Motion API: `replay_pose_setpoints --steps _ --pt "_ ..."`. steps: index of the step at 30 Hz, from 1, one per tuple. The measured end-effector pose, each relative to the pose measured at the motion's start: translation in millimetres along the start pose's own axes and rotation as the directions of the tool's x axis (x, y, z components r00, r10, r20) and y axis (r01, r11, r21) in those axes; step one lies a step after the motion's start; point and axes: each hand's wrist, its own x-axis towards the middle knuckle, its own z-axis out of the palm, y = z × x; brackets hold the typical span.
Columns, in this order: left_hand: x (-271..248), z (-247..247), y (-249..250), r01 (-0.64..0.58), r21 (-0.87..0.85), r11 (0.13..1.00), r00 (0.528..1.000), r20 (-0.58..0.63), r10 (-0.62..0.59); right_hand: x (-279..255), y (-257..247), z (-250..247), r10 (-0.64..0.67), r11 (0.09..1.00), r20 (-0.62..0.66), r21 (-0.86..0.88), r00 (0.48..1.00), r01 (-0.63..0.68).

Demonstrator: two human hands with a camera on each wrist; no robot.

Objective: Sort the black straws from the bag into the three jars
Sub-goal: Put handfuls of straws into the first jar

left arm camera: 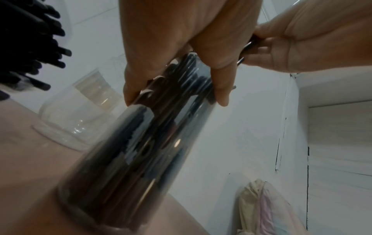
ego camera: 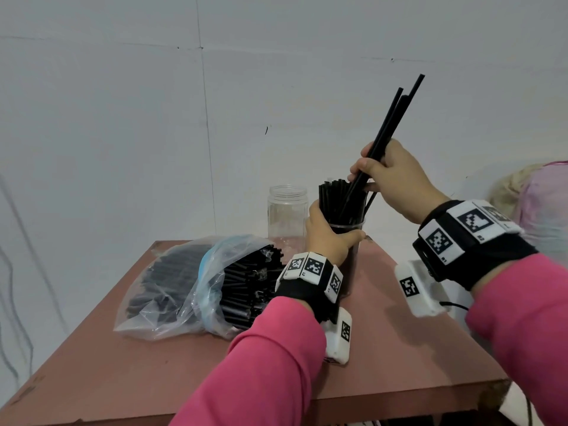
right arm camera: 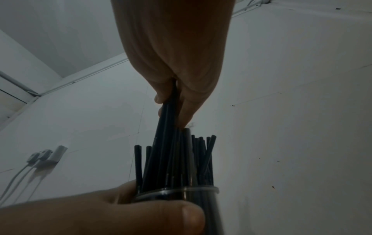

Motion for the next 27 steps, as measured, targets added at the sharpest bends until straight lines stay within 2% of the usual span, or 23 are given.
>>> replay_pose_setpoints --steps 3,8,10,13,15,17,20,21,23,25,27 --pt "1 0 -3 -0.005 0.017 1.000 1.000 0.008 0.005 1 2 1 -0.031 0.989 -0.019 -0.148 0.999 0.028" --pt "1 -1 -4 -0.026 0.029 0.999 1.000 0.010 0.026 6 4 2 -0.020 0.988 -0.091 -0.157 0.996 0.005" --pt "2 -1 -4 -0.029 0.023 0.999 1.000 0.005 0.029 7 7 6 0.001 0.974 -0.036 -0.228 0.999 -0.009" --pt "3 0 -6 -0.024 0.000 1.000 1.000 0.007 0.024 3 16 15 0.080 0.894 0.083 -0.448 0.993 -0.035" --pt "4 1 -9 -0.007 -0.006 1.000 1.000 0.010 0.007 -2 22 19 0.110 0.854 0.076 -0.517 0.991 -0.055" --pt "5 2 -11 0.001 -0.004 1.000 1.000 0.005 -0.001 -6 20 19 0.095 0.876 0.079 -0.481 0.992 -0.045" --pt "4 2 -9 -0.010 0.034 0.999 1.000 -0.006 0.010 -4 6 14 0.109 0.962 0.089 -0.259 0.990 -0.083" --pt "5 2 -10 -0.020 0.043 0.999 1.000 -0.008 0.021 0 0 11 0.082 0.978 0.055 -0.196 0.995 -0.070" --pt "4 2 -10 -0.039 0.045 0.998 0.999 -0.003 0.039 9 -13 7 -0.057 0.986 -0.004 -0.154 0.998 0.055" --pt "3 1 -10 -0.045 0.046 0.998 0.999 -0.002 0.046 17 -22 6 -0.207 0.946 0.019 -0.252 0.978 0.205" --pt "4 1 -11 -0.038 0.046 0.998 0.999 -0.002 0.039 21 -25 8 -0.288 0.860 0.095 -0.412 0.953 0.301"
